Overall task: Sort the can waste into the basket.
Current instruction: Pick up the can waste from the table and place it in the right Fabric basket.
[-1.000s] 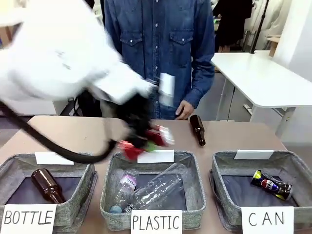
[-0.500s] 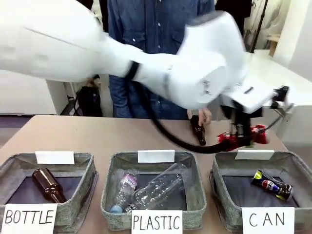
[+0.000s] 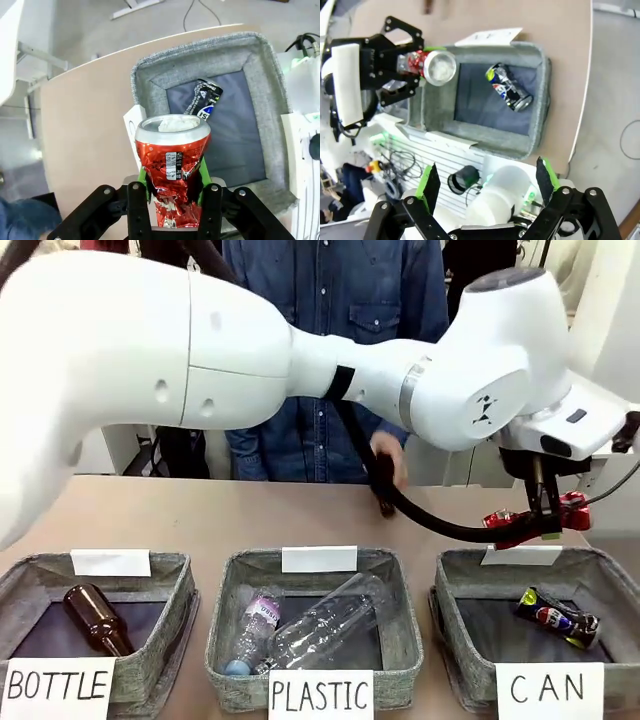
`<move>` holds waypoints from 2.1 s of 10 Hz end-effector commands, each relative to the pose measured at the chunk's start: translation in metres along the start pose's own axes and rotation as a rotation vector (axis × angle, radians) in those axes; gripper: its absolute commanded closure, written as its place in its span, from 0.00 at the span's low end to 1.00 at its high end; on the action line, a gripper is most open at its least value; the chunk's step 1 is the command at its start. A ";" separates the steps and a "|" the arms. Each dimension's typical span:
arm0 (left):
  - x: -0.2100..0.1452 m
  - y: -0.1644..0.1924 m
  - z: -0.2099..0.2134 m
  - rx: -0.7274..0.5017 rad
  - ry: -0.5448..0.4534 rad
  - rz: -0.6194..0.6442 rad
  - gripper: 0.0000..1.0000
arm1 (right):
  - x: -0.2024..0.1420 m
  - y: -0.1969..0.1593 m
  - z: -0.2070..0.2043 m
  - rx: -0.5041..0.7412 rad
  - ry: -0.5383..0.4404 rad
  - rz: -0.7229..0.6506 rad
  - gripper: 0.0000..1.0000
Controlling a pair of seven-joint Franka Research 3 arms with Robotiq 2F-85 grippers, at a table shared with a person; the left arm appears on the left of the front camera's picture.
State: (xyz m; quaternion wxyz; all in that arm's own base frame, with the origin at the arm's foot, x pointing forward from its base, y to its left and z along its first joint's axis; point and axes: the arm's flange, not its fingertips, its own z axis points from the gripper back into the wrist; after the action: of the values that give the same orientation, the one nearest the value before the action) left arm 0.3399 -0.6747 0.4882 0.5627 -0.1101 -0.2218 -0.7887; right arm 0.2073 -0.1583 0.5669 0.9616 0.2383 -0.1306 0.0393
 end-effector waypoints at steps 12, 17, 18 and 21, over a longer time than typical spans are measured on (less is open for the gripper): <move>0.007 -0.012 -0.005 -0.029 -0.020 -0.031 0.00 | -0.001 0.000 0.002 0.006 -0.008 -0.018 0.00; 0.005 -0.011 -0.010 -0.019 0.001 -0.015 0.00 | -0.001 0.000 0.002 0.006 -0.008 -0.018 0.00; 0.005 -0.011 -0.010 -0.019 0.001 -0.015 0.00 | -0.001 0.000 0.002 0.006 -0.008 -0.018 0.00; -0.014 -0.029 0.033 -0.012 -0.054 0.255 0.00 | -0.001 0.000 0.002 0.006 -0.008 -0.018 0.00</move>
State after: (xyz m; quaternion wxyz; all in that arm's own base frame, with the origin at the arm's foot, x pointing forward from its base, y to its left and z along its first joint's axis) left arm 0.3316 -0.6703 0.4888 0.5955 -0.1442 -0.2128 -0.7611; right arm 0.2065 -0.1598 0.5666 0.9611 0.2399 -0.1317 0.0380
